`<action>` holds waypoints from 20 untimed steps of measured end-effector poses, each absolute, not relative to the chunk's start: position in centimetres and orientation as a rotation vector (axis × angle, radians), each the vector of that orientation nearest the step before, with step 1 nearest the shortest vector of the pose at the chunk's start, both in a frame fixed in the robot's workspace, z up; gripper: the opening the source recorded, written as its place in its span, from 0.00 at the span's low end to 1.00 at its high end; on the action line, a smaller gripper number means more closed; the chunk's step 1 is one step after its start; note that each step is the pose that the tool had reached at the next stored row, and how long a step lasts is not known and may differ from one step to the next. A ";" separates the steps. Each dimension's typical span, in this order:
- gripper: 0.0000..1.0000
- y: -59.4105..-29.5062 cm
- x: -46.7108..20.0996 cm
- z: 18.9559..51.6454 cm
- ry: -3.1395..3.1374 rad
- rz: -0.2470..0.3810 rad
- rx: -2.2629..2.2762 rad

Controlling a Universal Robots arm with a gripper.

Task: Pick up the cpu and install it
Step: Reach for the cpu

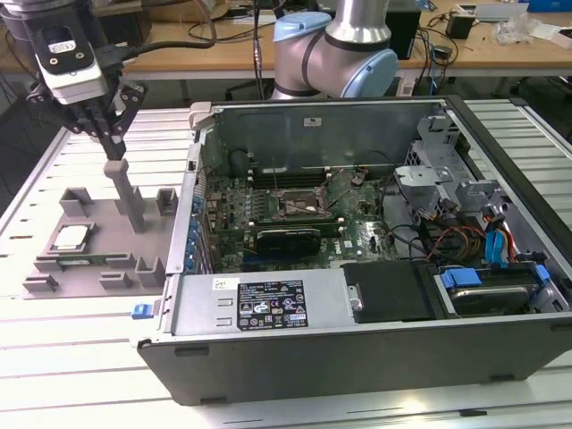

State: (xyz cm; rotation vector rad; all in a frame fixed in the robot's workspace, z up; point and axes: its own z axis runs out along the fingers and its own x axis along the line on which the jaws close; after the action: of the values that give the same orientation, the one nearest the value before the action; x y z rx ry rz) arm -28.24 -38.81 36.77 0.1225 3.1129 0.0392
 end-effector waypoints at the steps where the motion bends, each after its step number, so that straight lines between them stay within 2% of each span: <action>1: 0.11 -38.6 -28.5 36.6 3.113 0.037 0.123; 20: 0.11 -35.0 -35.1 33.6 3.112 0.005 0.122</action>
State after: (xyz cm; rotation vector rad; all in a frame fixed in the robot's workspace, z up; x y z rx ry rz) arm -35.07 -34.98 33.57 0.1220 3.1124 0.0048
